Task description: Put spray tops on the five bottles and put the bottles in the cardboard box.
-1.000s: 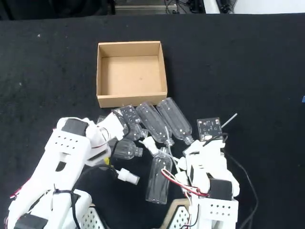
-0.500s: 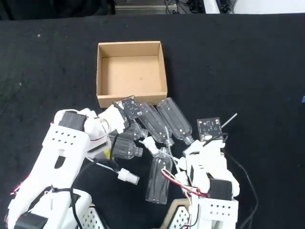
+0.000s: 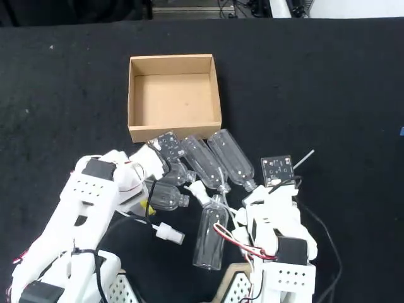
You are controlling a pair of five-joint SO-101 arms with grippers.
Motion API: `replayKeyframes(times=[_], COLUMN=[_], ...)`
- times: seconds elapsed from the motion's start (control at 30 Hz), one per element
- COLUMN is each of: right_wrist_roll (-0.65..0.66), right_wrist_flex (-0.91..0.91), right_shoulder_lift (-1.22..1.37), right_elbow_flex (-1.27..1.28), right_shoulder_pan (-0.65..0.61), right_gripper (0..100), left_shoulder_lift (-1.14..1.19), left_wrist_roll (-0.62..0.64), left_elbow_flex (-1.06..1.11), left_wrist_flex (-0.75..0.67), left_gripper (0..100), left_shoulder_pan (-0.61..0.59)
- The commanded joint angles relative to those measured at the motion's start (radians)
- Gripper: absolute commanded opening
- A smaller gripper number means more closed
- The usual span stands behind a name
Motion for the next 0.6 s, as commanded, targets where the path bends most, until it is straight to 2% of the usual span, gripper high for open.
replayKeyframes(times=[0.0, 0.27, 0.57], right_wrist_roll=[0.003, 0.003, 0.003], right_wrist_flex=[0.009, 0.009, 0.009], right_shoulder_lift=[-0.093, -0.093, -0.093], right_elbow_flex=[-0.005, -0.005, -0.005], right_shoulder_pan=[-0.017, -0.017, -0.017], right_gripper=[1.1, 1.1, 1.1], left_shoulder_lift=[-0.003, -0.011, -0.002], left_wrist_roll=[0.002, -0.098, -0.035], left_elbow_flex=[0.047, 0.065, 0.016], left_wrist_flex=[-0.038, 0.063, 0.055], left_gripper=[34, 34, 34], left_shoulder_pan=[-0.018, -0.019, -0.007])
